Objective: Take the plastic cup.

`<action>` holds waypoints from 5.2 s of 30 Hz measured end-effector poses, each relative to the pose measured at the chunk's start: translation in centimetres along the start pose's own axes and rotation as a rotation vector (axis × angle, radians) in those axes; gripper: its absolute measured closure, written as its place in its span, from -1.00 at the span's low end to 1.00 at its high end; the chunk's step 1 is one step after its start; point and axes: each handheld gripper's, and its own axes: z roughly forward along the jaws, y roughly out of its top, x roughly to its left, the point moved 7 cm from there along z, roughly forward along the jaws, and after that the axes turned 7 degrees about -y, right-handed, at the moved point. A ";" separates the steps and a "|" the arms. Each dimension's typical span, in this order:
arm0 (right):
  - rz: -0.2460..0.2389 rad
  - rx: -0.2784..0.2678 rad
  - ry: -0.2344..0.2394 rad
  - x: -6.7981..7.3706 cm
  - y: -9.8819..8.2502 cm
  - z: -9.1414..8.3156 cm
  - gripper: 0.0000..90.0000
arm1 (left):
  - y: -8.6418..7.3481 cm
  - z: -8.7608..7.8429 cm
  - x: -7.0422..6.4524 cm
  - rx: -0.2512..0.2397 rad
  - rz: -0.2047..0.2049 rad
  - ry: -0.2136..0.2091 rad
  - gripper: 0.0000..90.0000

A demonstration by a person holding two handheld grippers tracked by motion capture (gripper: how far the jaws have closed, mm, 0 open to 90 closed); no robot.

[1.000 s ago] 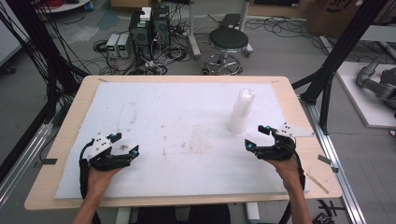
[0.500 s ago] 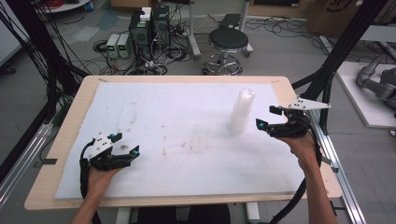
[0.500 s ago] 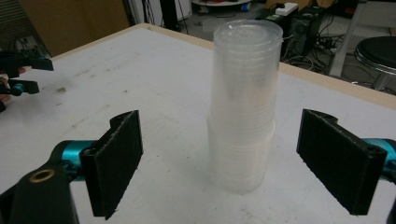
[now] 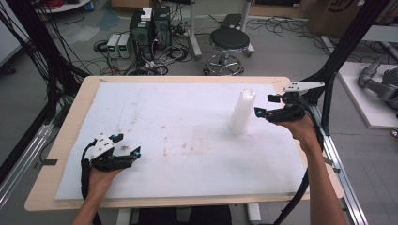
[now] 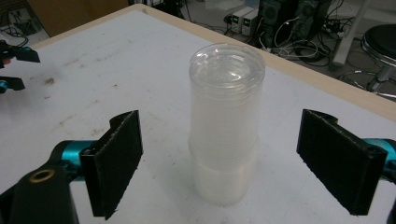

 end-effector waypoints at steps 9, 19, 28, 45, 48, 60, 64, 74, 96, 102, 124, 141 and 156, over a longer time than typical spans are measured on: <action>-0.014 0.040 0.015 -0.3 0.8 2.4 -0.68 | 0.0 0.1 0.0 0.010 0.002 -0.001 -0.68; -0.031 0.080 0.035 0.0 1.4 5.3 -0.68 | 0.0 0.2 0.0 0.014 0.002 -0.004 -0.68; -0.029 0.114 0.050 0.0 1.0 7.0 -0.66 | -0.1 0.2 -0.1 0.021 0.005 -0.005 -0.68; -0.029 0.119 0.057 0.1 1.1 8.1 -0.43 | -0.1 0.3 -0.1 0.030 0.009 -0.005 -0.68; -0.026 0.121 0.053 0.0 1.1 8.1 -0.39 | -0.1 0.3 -0.1 0.030 0.009 -0.005 -0.68; -0.038 0.127 0.045 0.0 1.0 8.0 -0.21 | -0.1 0.3 -0.1 0.030 0.008 -0.004 -0.68; -0.031 0.131 0.045 0.1 1.0 7.9 -0.19 | -0.1 0.4 -0.1 0.032 0.009 -0.006 -0.68; -0.031 0.126 0.037 0.0 1.2 7.7 -0.18 | -0.1 0.4 -0.1 0.032 0.009 -0.004 -0.68; -0.060 -0.005 -0.028 0.5 9.7 1.2 -0.10 | -0.1 0.4 -0.1 0.039 0.010 -0.009 -0.68; -0.048 -0.027 -0.023 0.8 10.7 -0.6 -0.10 | -0.1 0.2 0.0 0.026 -0.004 -0.011 -0.68; -0.182 -0.058 0.256 15.2 4.0 1.9 -0.09 | -0.1 0.3 -0.1 0.026 0.004 -0.011 -0.68; -0.172 -0.152 0.466 20.4 -0.4 5.4 -0.09 | -0.1 0.3 -0.1 0.035 0.002 -0.012 -0.68; -0.141 -0.249 0.554 20.5 -0.7 5.3 -0.09 | -0.1 0.4 -0.1 0.037 0.009 -0.012 -0.68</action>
